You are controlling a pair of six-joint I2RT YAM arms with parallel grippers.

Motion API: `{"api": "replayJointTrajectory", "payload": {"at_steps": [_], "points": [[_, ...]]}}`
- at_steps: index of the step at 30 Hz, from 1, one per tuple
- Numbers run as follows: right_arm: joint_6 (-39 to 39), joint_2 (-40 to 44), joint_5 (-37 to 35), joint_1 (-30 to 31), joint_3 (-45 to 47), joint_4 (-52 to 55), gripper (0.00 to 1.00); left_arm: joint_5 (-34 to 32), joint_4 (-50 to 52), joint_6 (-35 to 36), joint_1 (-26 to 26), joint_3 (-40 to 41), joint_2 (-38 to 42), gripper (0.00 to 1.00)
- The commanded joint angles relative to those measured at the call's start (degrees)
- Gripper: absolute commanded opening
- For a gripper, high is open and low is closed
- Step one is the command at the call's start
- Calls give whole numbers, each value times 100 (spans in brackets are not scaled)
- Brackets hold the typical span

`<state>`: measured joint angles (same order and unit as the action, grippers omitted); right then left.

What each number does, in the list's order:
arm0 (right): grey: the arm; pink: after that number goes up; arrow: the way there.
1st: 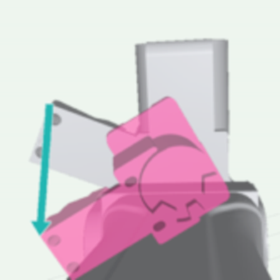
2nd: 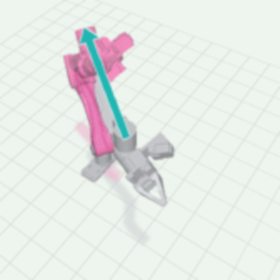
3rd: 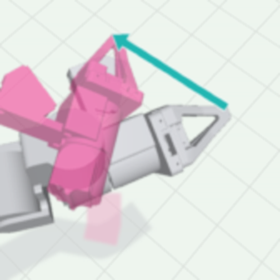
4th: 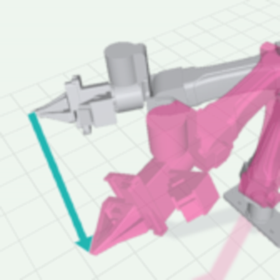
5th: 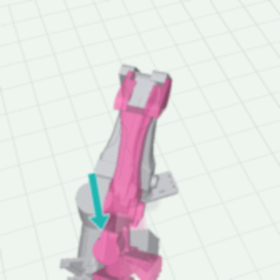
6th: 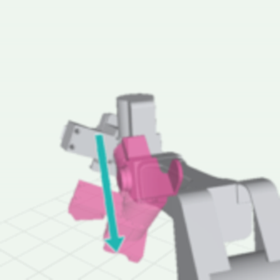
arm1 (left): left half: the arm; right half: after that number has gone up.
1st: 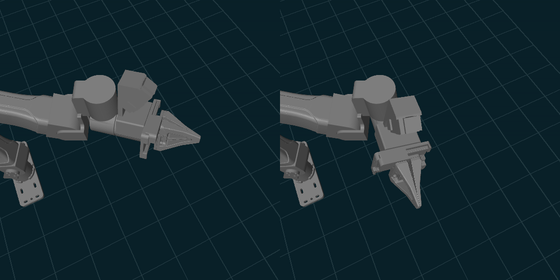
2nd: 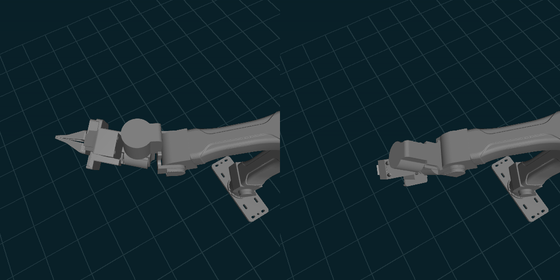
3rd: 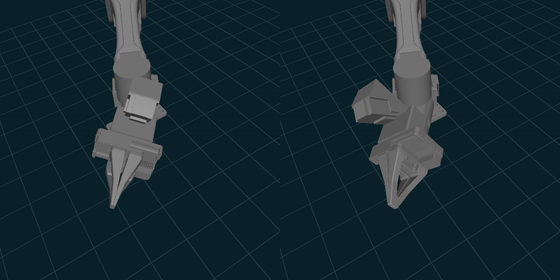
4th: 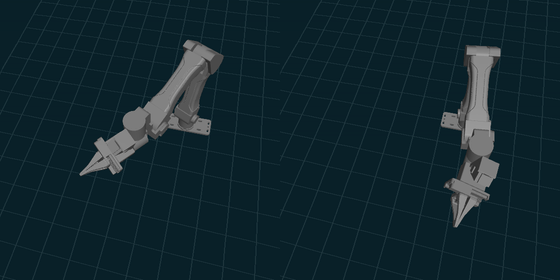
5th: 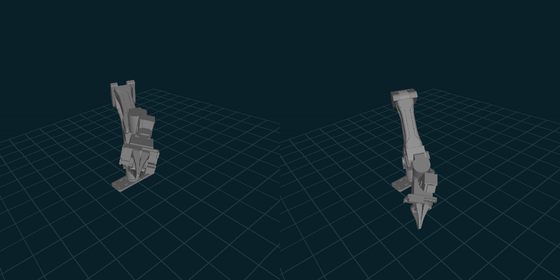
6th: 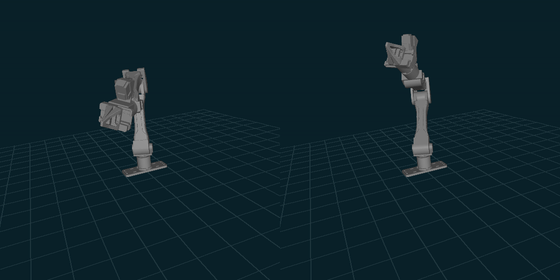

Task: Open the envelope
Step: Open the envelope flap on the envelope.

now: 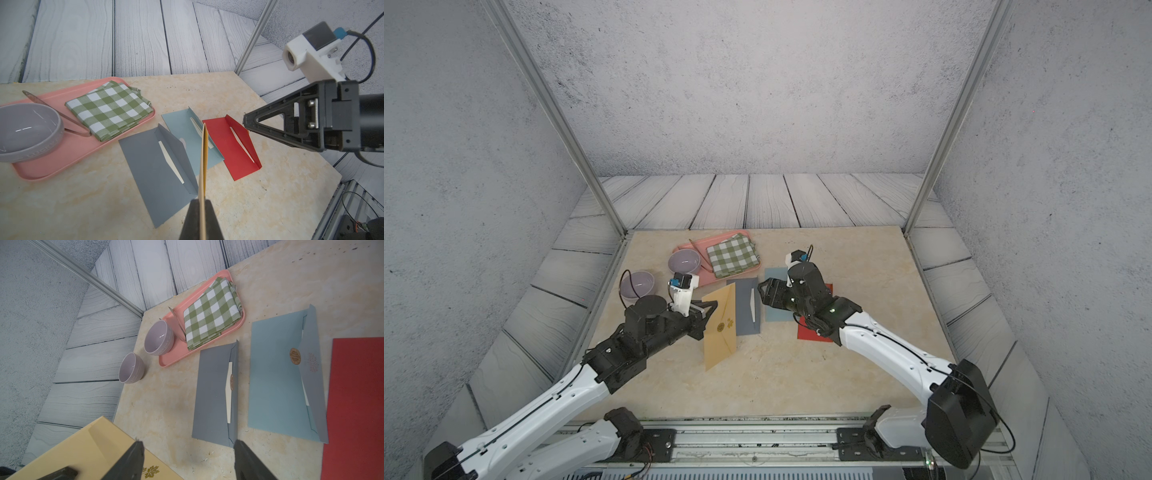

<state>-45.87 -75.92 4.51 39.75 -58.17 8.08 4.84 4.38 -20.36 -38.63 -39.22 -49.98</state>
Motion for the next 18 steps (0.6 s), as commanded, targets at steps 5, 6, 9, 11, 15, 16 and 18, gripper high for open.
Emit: {"api": "replayJointTrajectory", "payload": {"at_steps": [5, 6, 9, 11, 15, 16, 18], "points": [[34, -238, 83, 128, -419, 476, 69, 157, -341, 91, 41, 99, -60, 0], [28, -262, 78, 153, -406, 439, 68, 167, -358, 94, 40, 99, -73, 0], [50, -457, 18, 347, -579, 509, 67, 222, -521, 51, 40, 131, -130, 0], [100, -679, -12, 500, -801, 679, 67, 237, -570, 7, 42, 114, -180, 0], [131, -890, -142, 783, -983, 609, 67, 257, -551, 50, 40, 98, -281, 0], [122, -929, -172, 841, -1015, 578, 66, 211, -557, 50, 40, 122, -293, 0], [105, -1033, -241, 929, -1113, 628, 66, 166, -610, 48, 40, 144, -330, 0]]}}
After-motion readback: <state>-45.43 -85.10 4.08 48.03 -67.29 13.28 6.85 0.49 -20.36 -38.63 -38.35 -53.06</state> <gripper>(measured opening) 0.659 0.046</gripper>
